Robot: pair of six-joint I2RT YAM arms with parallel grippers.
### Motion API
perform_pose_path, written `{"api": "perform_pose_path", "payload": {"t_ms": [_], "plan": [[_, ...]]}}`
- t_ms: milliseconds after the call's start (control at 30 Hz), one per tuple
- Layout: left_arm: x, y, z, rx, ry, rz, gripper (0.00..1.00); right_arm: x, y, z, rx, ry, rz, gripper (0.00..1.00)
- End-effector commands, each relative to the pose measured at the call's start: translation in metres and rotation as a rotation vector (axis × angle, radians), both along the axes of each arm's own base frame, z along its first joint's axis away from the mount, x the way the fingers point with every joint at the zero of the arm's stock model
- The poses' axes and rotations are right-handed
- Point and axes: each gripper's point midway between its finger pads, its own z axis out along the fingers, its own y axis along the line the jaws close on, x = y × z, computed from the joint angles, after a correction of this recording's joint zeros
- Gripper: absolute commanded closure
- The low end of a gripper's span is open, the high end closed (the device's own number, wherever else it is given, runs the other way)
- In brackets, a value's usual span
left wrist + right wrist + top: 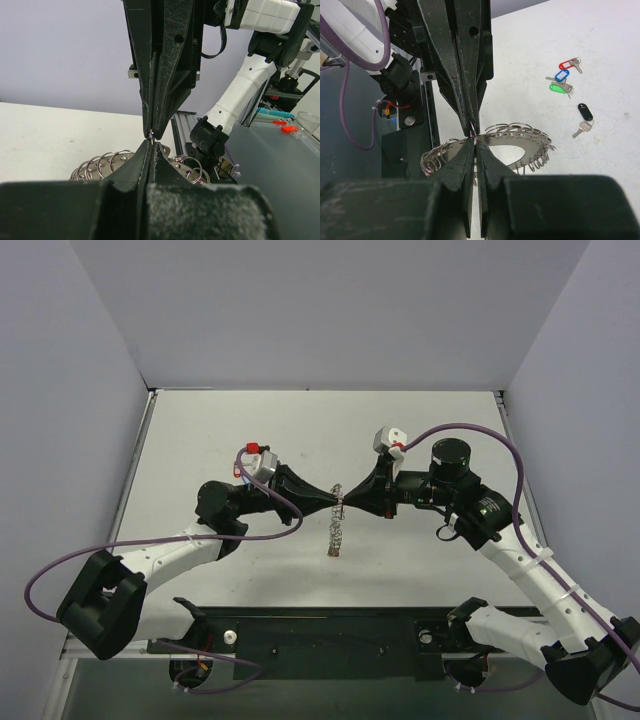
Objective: Put the keys on the keyring
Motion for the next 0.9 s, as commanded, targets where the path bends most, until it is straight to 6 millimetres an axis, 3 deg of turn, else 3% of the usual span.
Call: {"api": "perform_pose_path", "payload": {"t_ms": [0, 567, 867], "plan": [[-0.005, 0.001, 0.027, -0.057, -0.086, -0.011, 1.00, 0.004, 0.000, 0.030, 0.051, -0.109, 0.000, 1.00], [0.002, 0.008, 0.038, -0.120, -0.051, 0.030, 1.00, 0.002, -0.001, 0.026, 0.035, -0.116, 0.010, 1.00], [0.000, 0.003, 0.030, -0.066, -0.064, 0.002, 1.00, 0.004, 0.000, 0.030, 0.042, -0.119, 0.006, 1.00]]}}
